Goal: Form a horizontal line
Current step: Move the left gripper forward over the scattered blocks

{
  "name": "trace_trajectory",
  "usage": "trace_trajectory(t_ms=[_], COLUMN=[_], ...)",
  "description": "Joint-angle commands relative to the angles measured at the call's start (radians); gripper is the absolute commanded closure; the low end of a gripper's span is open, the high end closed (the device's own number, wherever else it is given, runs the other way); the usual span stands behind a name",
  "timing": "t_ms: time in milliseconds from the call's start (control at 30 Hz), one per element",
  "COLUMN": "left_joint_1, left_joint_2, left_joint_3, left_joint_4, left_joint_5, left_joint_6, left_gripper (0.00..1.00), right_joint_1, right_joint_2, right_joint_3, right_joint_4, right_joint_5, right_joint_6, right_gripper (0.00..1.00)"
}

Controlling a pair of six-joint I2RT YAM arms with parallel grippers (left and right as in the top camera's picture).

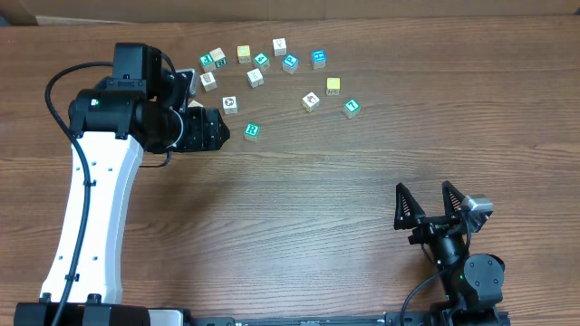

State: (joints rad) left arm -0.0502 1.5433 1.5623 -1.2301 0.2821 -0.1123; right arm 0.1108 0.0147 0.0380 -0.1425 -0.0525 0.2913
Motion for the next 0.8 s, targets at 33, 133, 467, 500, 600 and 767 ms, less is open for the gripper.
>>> trace_trajectory(t_ms=[33, 133, 467, 500, 600, 767], left_joint_1=[0.004, 0.004, 0.004, 0.004, 0.004, 0.004], left_joint_2=[0.006, 0.006, 0.006, 0.006, 0.006, 0.006], left_joint_3=[0.017, 0.017, 0.017, 0.017, 0.017, 0.017], left_joint_4=[0.004, 0.008, 0.012, 0.013, 0.02, 0.035], left_joint_5=[-0.054, -0.058, -0.082, -0.083, -0.083, -0.083], left_joint_6=[-0.047, -0.05, -0.053, -0.053, -0.053, -0.054], left_gripper=[0.16, 0.15, 0.09, 0.09, 0.09, 0.09], right_joint_1=[-0.006, -0.006, -0.006, -0.006, -0.006, -0.006], right_joint_2=[-0.012, -0.012, -0.012, -0.012, -0.012, -0.012], right_joint_3=[-0.003, -0.003, -0.003, -0.003, -0.003, -0.003], right_joint_4=[0.007, 0.007, 0.007, 0.007, 0.007, 0.007], right_joint_5=[-0.002, -0.002, -0.002, -0.002, -0.002, -0.002], right_joint_6=[0.003, 0.003, 0.003, 0.003, 0.003, 0.003], right_gripper=[0.0, 0.0, 0.0, 0.0, 0.0, 0.0])
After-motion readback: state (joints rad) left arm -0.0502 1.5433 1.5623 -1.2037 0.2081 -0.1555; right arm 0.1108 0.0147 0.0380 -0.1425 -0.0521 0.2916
